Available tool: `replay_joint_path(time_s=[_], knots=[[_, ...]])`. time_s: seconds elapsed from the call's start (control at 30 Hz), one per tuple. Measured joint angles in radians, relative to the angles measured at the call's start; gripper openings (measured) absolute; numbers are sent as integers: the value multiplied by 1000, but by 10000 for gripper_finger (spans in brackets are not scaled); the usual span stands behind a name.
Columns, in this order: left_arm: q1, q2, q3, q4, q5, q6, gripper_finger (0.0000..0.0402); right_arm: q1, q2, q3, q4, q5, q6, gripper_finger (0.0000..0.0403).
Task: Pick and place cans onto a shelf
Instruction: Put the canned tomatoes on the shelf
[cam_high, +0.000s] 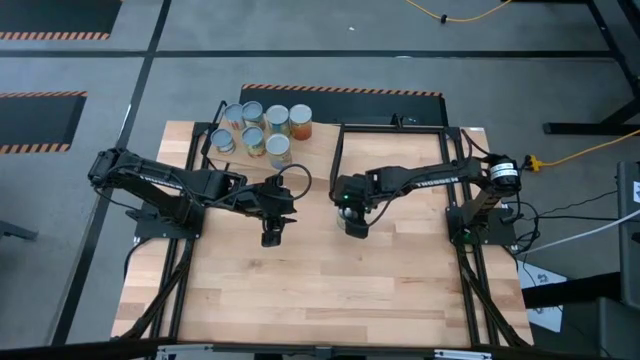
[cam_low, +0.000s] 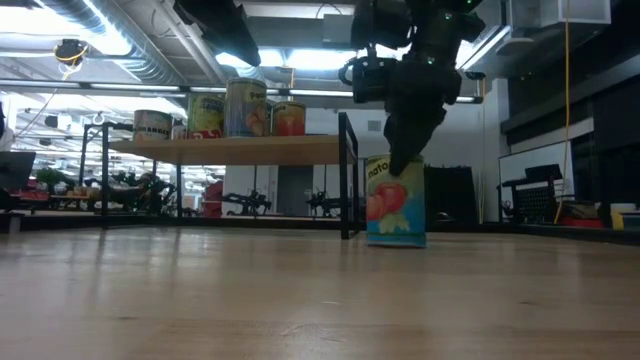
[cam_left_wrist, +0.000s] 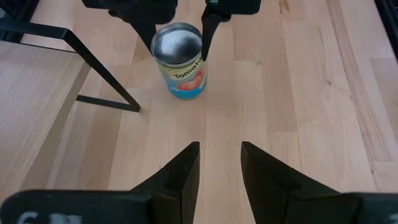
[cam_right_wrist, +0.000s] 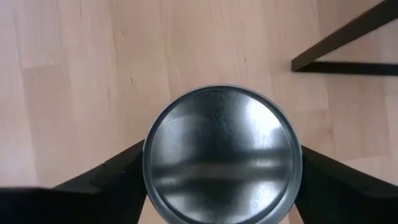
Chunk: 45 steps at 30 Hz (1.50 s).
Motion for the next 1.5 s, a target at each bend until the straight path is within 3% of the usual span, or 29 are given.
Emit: replay_joint_path(time_s=[0.17, 0.37, 0.5, 0.77, 1.23, 1.5], knots=[[0, 0, 0, 0, 0, 0, 110, 1, 0, 92, -84, 0, -1, 320], [0, 0, 0, 0, 0, 2, 110, 6, 0, 307, -287, -2, -24, 321], [0, 0, 0, 3, -21, 144, 110, 6, 0, 482, -407, -1, -25, 321], [0, 0, 0, 3, -37, 212, 110, -31, -1, 743, -423, 2, -81, 322], [8, -4, 0, 56, -54, 228, 110, -211, 35, 801, -236, 45, -232, 322], [61, -127, 0, 52, -1, 254, 110, -268, 120, 801, -235, 34, -237, 322]])
